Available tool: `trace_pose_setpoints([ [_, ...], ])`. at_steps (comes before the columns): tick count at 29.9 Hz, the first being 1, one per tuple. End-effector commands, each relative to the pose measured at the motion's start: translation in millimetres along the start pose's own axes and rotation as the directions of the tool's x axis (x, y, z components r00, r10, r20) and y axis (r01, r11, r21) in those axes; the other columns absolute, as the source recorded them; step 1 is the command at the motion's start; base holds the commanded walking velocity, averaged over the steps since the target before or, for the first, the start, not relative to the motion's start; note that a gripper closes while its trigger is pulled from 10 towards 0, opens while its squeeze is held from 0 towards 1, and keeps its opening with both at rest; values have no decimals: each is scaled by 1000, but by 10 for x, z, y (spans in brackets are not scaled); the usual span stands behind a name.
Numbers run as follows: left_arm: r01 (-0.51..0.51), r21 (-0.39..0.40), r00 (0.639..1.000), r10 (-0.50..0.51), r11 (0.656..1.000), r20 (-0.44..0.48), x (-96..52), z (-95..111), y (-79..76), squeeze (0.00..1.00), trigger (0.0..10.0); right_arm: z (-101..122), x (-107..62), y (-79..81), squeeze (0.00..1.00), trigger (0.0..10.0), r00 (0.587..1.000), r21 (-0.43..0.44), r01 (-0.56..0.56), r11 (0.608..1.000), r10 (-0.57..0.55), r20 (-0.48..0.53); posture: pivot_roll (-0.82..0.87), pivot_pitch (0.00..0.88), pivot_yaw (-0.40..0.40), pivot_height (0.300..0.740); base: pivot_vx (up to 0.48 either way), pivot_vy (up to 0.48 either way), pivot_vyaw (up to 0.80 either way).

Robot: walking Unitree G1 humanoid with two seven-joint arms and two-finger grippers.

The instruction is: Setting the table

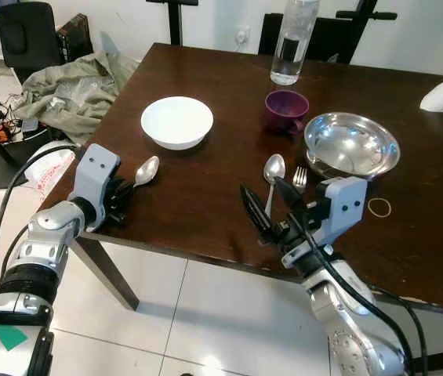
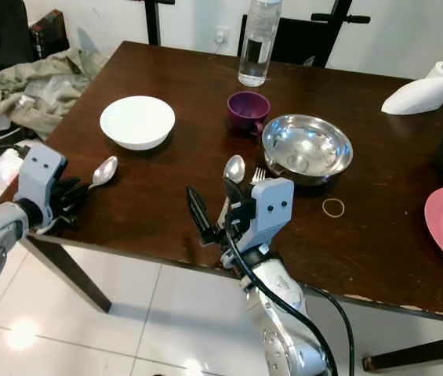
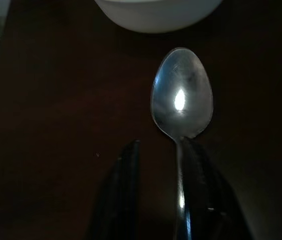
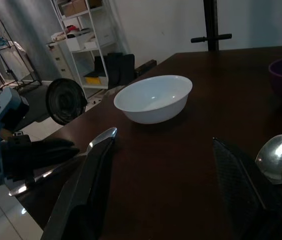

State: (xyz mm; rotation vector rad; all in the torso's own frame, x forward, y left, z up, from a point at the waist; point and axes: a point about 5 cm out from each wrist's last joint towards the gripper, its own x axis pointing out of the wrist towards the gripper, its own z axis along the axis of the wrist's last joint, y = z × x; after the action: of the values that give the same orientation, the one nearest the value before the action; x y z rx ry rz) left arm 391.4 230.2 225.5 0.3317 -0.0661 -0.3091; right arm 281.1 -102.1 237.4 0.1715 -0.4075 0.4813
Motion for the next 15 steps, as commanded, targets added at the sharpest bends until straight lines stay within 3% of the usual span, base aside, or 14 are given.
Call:
trace_pose_setpoints([
  [1,-9,-9,1000,9,1000,-18,-19,-72,7,1000,10000,0,-41,-2,0,10000,1000,6,6,1000,-6,-5,13,326,92,740,0,0,0],
  [3,-9,2,1000,9,1000,22,-12,8,22,984,10000,-1,-42,-6,0,10000,1000,7,8,1000,-8,-6,17,320,93,740,0,0,0],
  [4,-3,5,999,3,1000,52,-9,65,19,82,10000,-2,-43,-5,0,10000,1000,8,8,1000,-8,-6,18,316,93,740,0,0,0],
  [5,7,7,997,-8,1000,79,-7,121,8,0,10000,-4,-44,-3,0,10000,1000,10,7,1000,-7,-6,19,314,92,740,0,0,0],
  [11,75,13,976,-76,997,204,-26,363,-164,0,10000,-17,-20,6,0,10000,1000,16,1,1000,-1,-4,27,289,93,740,0,0,0],
  [15,129,0,960,-125,992,249,-112,467,-410,0,10000,-13,4,25,0,10000,1000,17,-7,1000,7,3,28,272,94,740,0,0,0],
])
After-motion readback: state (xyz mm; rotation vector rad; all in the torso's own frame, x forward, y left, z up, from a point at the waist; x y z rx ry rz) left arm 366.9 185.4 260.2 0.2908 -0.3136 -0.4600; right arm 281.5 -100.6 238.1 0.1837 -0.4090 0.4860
